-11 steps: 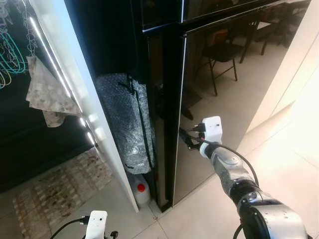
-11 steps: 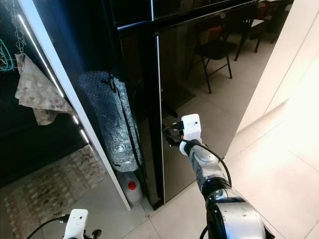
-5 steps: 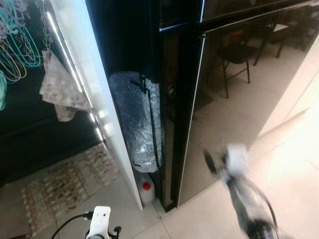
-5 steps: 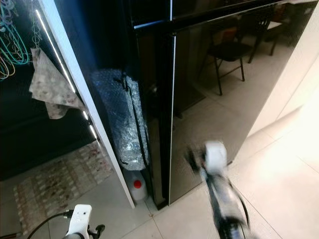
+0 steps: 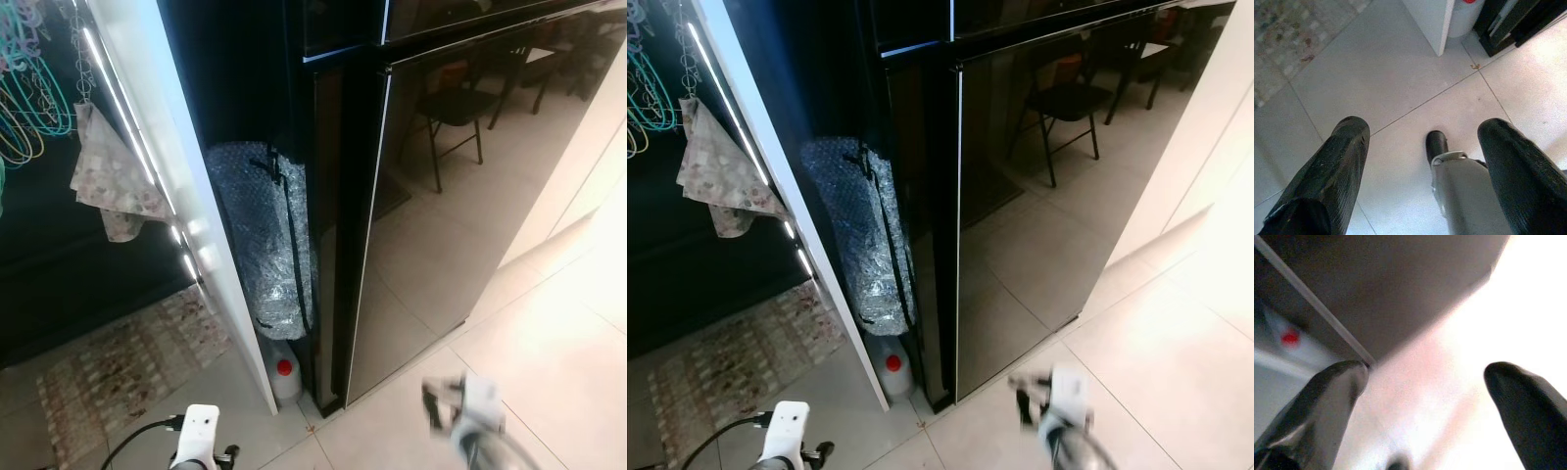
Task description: Restocking fridge
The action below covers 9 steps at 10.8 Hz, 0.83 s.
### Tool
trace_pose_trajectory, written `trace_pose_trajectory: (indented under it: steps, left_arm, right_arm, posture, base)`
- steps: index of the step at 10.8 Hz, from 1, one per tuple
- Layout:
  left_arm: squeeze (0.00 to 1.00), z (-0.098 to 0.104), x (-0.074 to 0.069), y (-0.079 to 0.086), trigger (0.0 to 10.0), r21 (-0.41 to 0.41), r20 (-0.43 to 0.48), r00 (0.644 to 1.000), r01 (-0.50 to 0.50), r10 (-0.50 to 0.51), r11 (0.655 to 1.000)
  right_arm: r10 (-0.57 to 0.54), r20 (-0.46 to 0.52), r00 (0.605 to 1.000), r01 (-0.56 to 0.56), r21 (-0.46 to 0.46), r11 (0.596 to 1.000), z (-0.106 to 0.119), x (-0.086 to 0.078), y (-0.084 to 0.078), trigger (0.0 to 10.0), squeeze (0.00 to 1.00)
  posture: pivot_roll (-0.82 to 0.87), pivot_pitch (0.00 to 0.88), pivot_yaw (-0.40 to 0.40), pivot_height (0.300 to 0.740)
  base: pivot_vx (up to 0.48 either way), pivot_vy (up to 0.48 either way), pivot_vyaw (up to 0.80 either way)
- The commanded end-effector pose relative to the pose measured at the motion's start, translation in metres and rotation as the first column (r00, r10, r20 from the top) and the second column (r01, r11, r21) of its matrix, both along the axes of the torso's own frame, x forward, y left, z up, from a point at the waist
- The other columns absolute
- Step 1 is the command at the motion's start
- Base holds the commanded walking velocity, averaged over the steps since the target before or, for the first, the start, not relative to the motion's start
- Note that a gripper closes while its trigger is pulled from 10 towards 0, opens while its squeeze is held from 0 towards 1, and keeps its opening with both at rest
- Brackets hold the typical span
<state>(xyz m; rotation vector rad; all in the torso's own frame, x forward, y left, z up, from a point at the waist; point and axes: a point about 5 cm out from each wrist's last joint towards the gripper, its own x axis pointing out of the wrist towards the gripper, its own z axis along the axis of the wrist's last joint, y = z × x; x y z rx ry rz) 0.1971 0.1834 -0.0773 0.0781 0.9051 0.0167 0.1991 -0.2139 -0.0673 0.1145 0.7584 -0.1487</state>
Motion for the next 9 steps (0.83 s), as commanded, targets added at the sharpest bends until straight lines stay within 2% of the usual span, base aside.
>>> trace_pose_trajectory:
  steps: [1,2,3,4,6,9]
  left_arm:
    - [0.00,0.000,0.001,0.003,10.0,0.012,-0.017,1.000,0.009,-0.009,1.000]
    - [0.00,0.000,0.000,0.003,10.0,0.013,-0.018,1.000,0.010,-0.010,1.000]
    - [0.00,-0.001,-0.001,0.003,10.0,0.014,-0.021,1.000,0.011,-0.011,1.000]
    - [0.00,-0.002,-0.003,0.003,10.0,0.017,-0.031,0.999,0.012,-0.011,1.000]
    - [0.00,-0.003,-0.005,0.003,10.0,0.022,-0.040,0.999,0.019,-0.018,1.000]
    - [0.00,-0.004,-0.007,0.000,10.0,0.022,-0.049,0.998,0.050,-0.049,0.998]
  right_arm:
    - [-0.022,-0.121,0.992,0.023,0.008,1.000,-0.014,-0.020,0.006,10.0,0.00]
    - [-0.022,-0.147,0.989,0.023,0.006,1.000,-0.017,-0.025,0.007,10.0,0.00]
    - [-0.012,-0.217,0.976,0.010,-0.008,1.000,-0.024,-0.038,0.010,10.0,0.00]
    - [-0.033,-0.229,0.973,0.035,0.007,0.999,-0.026,-0.040,0.015,10.0,0.00]
    - [-0.032,-0.199,0.980,0.038,0.031,0.999,-0.024,-0.034,0.021,10.0,0.00]
    - [-0.039,-0.223,0.974,0.048,0.033,0.998,-0.025,-0.036,0.023,10.0,0.00]
  posture:
    - [0.01,0.000,0.029,0.740]
    - [0.01,0.000,0.029,0.740]
    - [0.03,0.000,0.024,0.740]
    - [0.03,0.000,0.023,0.740]
    - [0.02,0.000,0.028,0.740]
    - [0.03,0.000,0.023,0.740]
  base:
    - [0.000,0.000,0.00]
    - [0.000,0.000,0.00]
    - [0.000,0.000,0.00]
    - [0.000,0.000,0.00]
    - [0.000,0.000,0.00]
    - [0.000,0.000,0.00]
